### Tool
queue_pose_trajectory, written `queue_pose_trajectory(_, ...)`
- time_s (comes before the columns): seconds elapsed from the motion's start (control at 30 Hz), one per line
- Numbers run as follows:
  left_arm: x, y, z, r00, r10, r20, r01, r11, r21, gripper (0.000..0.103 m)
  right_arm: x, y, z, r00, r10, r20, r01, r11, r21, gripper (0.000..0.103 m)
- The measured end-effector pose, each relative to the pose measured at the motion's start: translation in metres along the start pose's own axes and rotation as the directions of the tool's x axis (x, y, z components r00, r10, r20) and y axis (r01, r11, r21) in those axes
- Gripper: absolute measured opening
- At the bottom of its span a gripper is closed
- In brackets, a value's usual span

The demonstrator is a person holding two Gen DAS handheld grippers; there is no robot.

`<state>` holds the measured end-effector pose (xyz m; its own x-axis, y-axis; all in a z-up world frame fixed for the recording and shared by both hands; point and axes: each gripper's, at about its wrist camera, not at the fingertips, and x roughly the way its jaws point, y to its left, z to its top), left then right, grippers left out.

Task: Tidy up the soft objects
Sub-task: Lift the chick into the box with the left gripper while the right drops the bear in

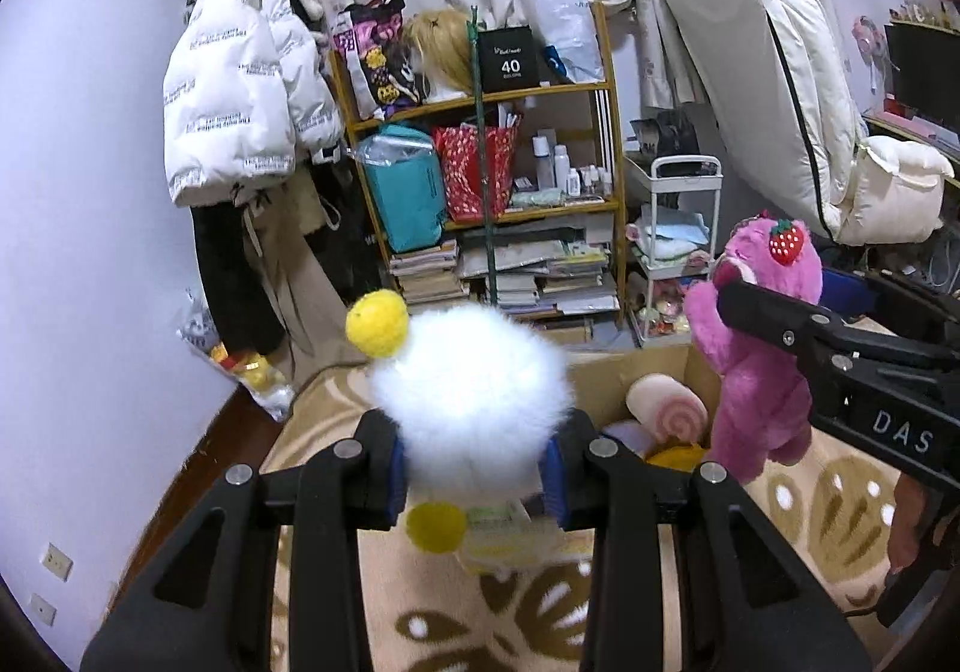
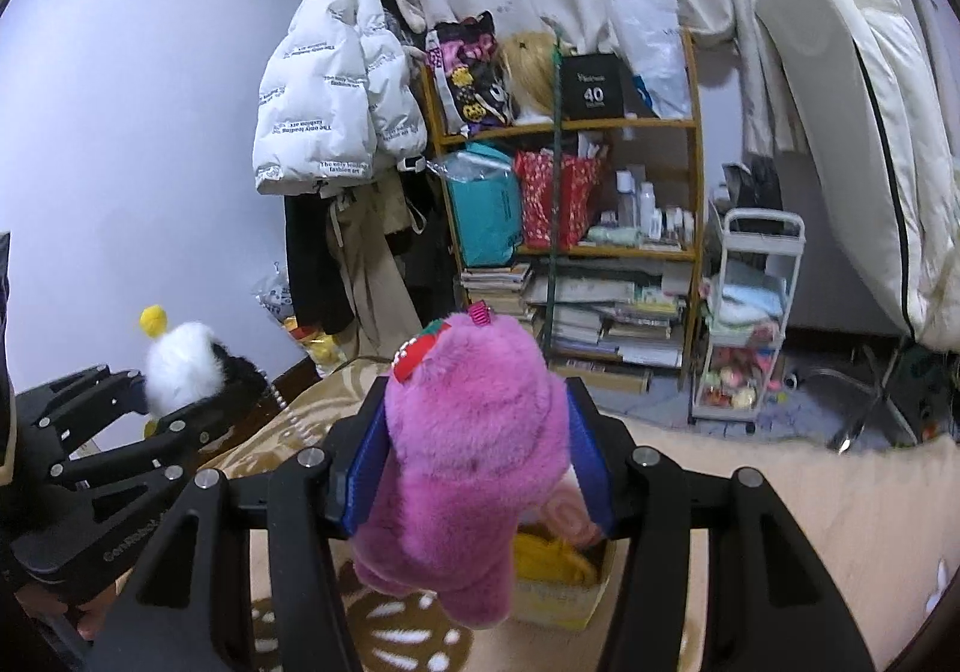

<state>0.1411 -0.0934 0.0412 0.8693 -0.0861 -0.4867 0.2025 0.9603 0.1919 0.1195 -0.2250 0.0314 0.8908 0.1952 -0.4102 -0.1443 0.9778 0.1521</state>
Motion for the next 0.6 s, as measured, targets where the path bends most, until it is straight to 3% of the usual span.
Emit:
queue_pose_trajectory(0.2, 0.034, 0.002, 0.006, 1.0, -0.008, 0.022, 0.009, 0.999, -0.039, 0.033, 0.024, -0.006, 0.005, 1.0, -0.013, 0.01, 0.013, 1.0, -0.022, 0.059)
queue_pose_trajectory(0.6, 0.111, 0.0, -0.032, 0.988, -0.077, -0.133, 0.065, 0.994, -0.091, 0.034, 0.081, -0.028, -0.039, 0.991, 0.015, -0.134, -0.009, 0.999, 0.044, 0.062)
